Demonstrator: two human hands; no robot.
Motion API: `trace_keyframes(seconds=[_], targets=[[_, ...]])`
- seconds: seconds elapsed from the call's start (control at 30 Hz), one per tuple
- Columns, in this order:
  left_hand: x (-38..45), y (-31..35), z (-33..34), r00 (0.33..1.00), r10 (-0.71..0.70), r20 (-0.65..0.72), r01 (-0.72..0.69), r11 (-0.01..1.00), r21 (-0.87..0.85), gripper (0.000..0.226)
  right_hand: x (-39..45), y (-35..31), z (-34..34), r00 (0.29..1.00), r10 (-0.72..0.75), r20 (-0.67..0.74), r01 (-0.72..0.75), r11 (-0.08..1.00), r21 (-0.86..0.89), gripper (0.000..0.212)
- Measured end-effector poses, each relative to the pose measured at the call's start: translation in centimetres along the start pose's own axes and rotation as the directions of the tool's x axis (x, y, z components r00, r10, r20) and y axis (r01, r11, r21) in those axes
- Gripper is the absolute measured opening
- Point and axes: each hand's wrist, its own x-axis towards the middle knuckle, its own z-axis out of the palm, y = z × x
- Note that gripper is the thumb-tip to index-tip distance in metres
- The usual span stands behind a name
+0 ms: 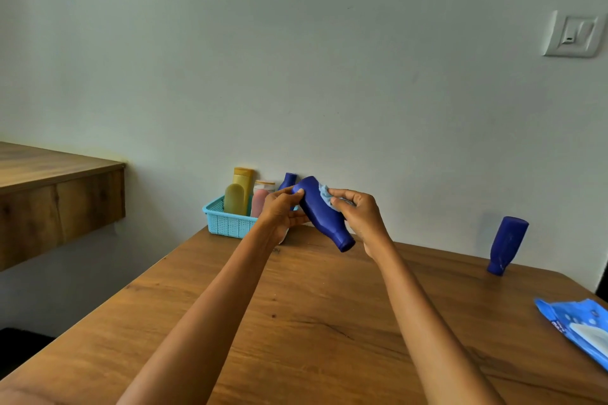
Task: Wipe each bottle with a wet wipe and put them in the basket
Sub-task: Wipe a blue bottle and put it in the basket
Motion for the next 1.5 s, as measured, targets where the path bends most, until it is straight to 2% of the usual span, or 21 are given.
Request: trace_keyframes(seconds=[0.1, 0.3, 0.4, 0.5, 0.57, 0.73, 0.83, 0.9, 0.97, 1.03, 1.13, 1.23, 1.33, 1.5], targets=[[0.4, 0.0, -0.9, 0.992, -0.002, -0.129, 0.000, 1.000, -0.010, 0.012, -0.1, 0.5, -0.3, 0.995, 0.063, 0.074, -0.062, 0.998, -0.009, 0.023], [0.9, 0.6, -2.5, 0.963, -0.042, -0.267, 0.005, 0.990, -0.138, 0.002, -0.2, 1.1, -1.1, 0.979, 0.139, 0.146, -0.131, 0.989, -0.060, 0.020], [1.0, 0.4, -2.5, 0.942, -0.062, -0.329, -0.012, 0.976, -0.219, 0.023, -0.3, 1.1, -0.6, 0.984, 0.113, 0.136, -0.105, 0.992, -0.068, 0.017], [0.8, 0.1, -2.3, 0.927, -0.073, -0.369, -0.037, 0.958, -0.283, 0.033, -0.5, 1.2, 0.0, 0.989, 0.069, 0.128, -0.057, 0.994, -0.092, 0.034], [0.6, 0.0, -2.3, 0.928, -0.078, -0.363, -0.042, 0.949, -0.312, 0.035, -0.4, 1.3, 0.4, 0.998, 0.009, 0.069, 0.004, 0.982, -0.187, 0.040], [0.2, -0.2, -2.1, 0.930, -0.078, -0.358, -0.054, 0.938, -0.343, 0.030, -0.4, 1.5, 1.0, 0.981, -0.187, -0.061, 0.141, 0.885, -0.444, 0.032], [0.0, -0.3, -1.7, 0.930, -0.046, -0.365, -0.074, 0.948, -0.309, 0.019, -0.5, 1.8, 1.3, 0.946, -0.325, -0.009, 0.245, 0.730, -0.638, 0.022], [0.0, -0.2, -1.5, 0.925, -0.015, -0.379, -0.095, 0.959, -0.268, 0.018, -0.5, 1.9, 1.5, 0.941, -0.336, 0.049, 0.273, 0.663, -0.697, 0.020], [-0.1, -0.1, -1.4, 0.922, 0.010, -0.387, -0.114, 0.963, -0.245, 0.022, -0.5, 1.8, 1.4, 0.943, -0.326, 0.070, 0.285, 0.679, -0.676, 0.017], [-0.2, -0.1, -1.5, 0.921, 0.014, -0.389, -0.117, 0.963, -0.243, 0.025, -0.3, 1.7, 1.1, 0.947, -0.322, 0.004, 0.263, 0.767, -0.586, 0.016], [-0.3, -0.1, -1.5, 0.925, 0.019, -0.379, -0.123, 0.959, -0.254, 0.022, -0.1, 1.4, 0.4, 0.980, -0.185, -0.078, 0.133, 0.890, -0.436, 0.028], [-0.4, 0.3, -1.0, 0.930, 0.061, -0.364, -0.161, 0.954, -0.252, 0.020, -0.2, 1.7, 0.4, 0.998, -0.042, 0.039, 0.053, 0.928, -0.370, 0.043], [-0.4, 0.6, -0.9, 0.945, 0.121, -0.303, -0.192, 0.957, -0.218, 0.022, -0.3, 1.8, 0.2, 0.997, -0.015, 0.081, 0.041, 0.942, -0.334, 0.042], [-0.5, 0.7, -1.4, 0.969, 0.143, -0.203, -0.196, 0.942, -0.273, 0.020, -0.3, 1.4, -0.8, 0.983, 0.063, 0.175, -0.045, 0.993, -0.106, 0.044]])
